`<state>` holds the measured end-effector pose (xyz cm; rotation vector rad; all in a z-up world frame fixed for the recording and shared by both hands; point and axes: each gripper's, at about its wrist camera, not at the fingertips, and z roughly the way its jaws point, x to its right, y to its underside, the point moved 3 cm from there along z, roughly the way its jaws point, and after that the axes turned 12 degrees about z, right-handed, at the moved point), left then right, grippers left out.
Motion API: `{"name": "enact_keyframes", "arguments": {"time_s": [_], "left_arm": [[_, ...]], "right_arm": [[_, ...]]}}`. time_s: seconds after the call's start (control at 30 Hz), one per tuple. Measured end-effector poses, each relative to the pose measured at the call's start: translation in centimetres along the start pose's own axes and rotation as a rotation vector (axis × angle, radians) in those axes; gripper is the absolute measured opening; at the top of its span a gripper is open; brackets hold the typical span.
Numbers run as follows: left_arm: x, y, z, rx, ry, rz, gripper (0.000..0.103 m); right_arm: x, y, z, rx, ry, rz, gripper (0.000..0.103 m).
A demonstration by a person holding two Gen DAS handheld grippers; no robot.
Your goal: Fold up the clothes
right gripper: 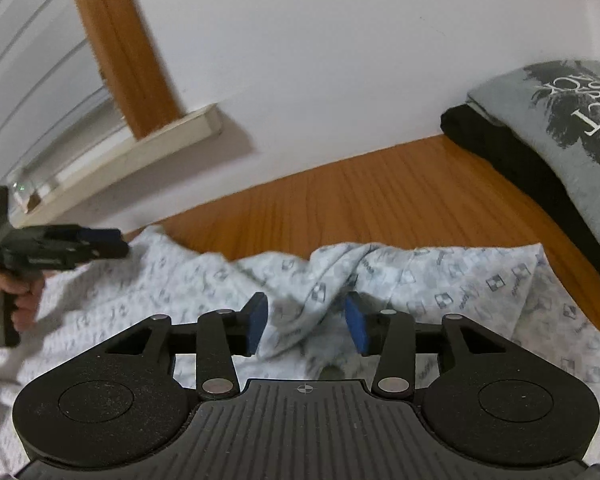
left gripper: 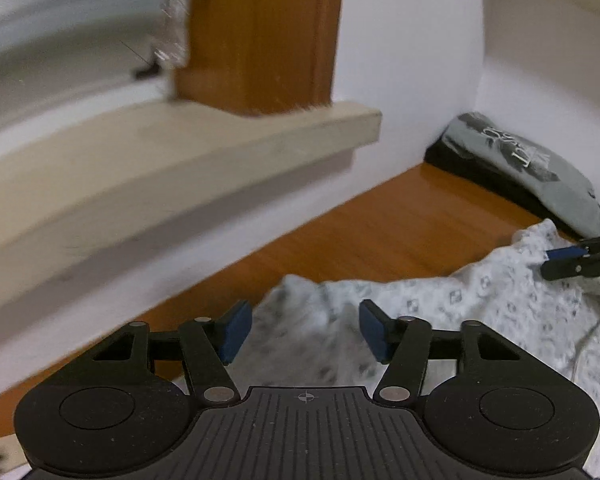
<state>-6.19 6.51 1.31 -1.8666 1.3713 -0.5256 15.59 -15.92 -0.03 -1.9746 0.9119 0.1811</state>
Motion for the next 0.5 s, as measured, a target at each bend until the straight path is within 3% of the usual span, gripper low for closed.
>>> {"name": "enact_keyframes", "arguments": {"time_s": [0.17,0.2,0.23,0.3,0.33,0.37,0.5], "left_arm": [[0.2,-0.7,2.6,-0.008,0.02,-0.014,0.052],[0.0,-0.8,2.9,-0.008,0.022,-0.025,0.052],[-0.2,-0.8,3.1,-0.009,0.028,-0.035,0.052],[-0.5,-0.8,3.3,-0.001,0.021,-0.049,0.049],[-0.7,-0.8,3.3,0.003,0.017,-0.055,0.033],[-0.9,-0.8,3.1,0.021,0.0,-0.061,0.002],[-1.6,-1.0,2.1,0.083,-0.074,-0.062,0.004]], "right_arm": [[-0.3,-0.5,1.1,-0.003,-0.005,0.013,0.04],[-0.3,-0.5,1.1,-0.001,-0.006,0.013,0.034],[-0.2,-0.5,1.2,0.001,-0.004,0.008,0.013],[-0.1,-0.4,1.0,0.016,-0.006,0.006,0.01],[-0.1,-0.4,0.7,0.025,-0.009,0.001,0.009],[-0.1,-0.3,0.4,0.032,-0.01,-0.007,0.008],[-0.3,0.3,-0.2,0.054,0.016,-0.036,0.006]]}}
